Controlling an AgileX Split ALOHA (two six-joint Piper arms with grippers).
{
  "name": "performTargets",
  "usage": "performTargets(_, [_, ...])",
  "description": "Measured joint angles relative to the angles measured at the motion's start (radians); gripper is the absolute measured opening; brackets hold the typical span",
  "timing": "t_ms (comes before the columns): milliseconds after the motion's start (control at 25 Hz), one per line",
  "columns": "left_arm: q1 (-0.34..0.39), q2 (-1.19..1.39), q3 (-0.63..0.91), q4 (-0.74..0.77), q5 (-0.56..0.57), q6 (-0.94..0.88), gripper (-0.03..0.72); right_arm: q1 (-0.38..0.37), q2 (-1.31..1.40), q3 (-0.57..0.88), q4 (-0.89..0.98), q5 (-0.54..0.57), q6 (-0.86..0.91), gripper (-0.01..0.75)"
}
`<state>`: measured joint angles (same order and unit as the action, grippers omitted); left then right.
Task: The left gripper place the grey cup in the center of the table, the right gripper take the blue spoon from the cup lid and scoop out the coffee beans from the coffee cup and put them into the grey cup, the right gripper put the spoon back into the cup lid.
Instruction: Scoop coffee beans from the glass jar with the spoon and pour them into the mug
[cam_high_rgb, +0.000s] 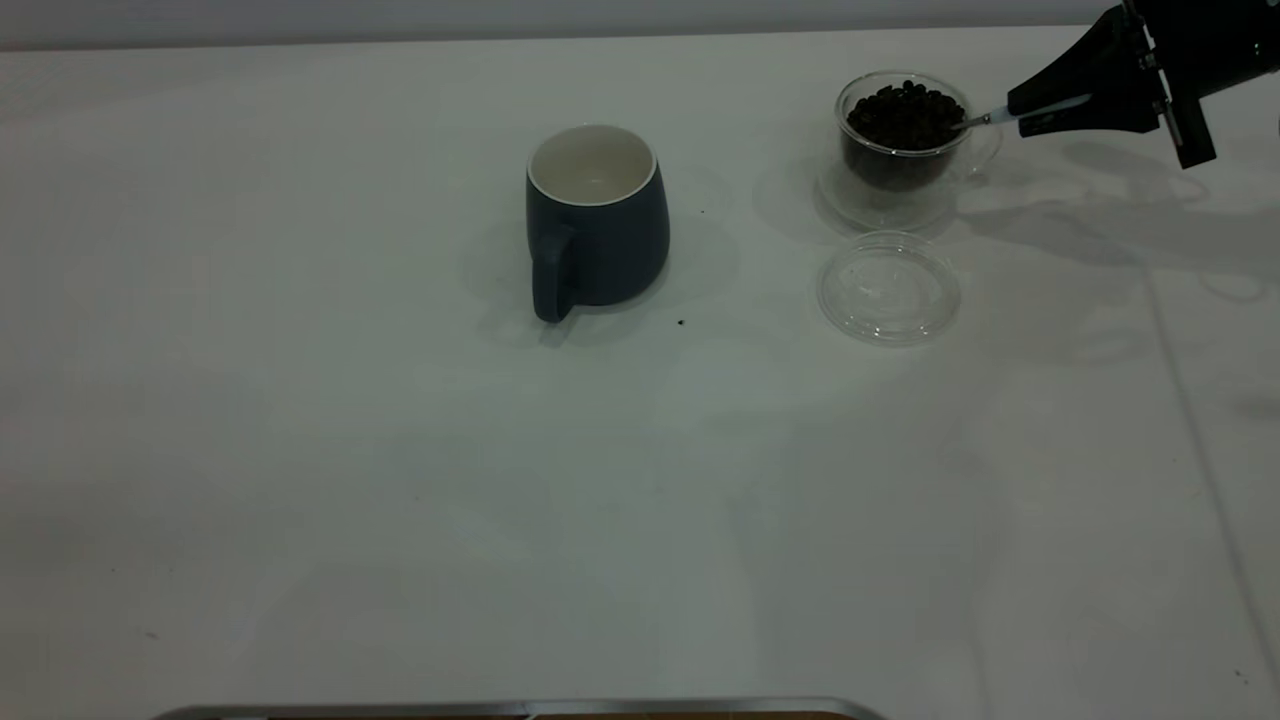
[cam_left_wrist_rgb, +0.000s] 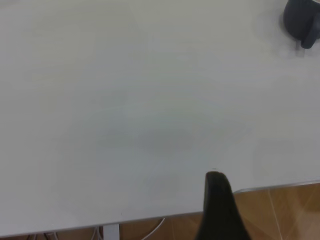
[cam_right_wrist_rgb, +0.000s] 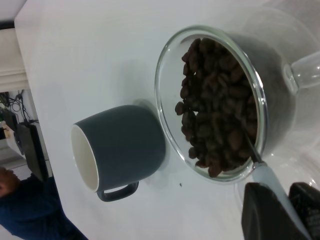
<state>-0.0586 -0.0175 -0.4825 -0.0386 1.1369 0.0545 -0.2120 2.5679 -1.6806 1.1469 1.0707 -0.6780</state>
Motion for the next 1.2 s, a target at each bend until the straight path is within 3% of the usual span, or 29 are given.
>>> performTargets(1200, [0.000, 0.000, 0.000, 0.000, 0.000, -0.001, 0.566, -0.010, -0.011, -0.003, 0.000, 0.086, -0.029, 0.102])
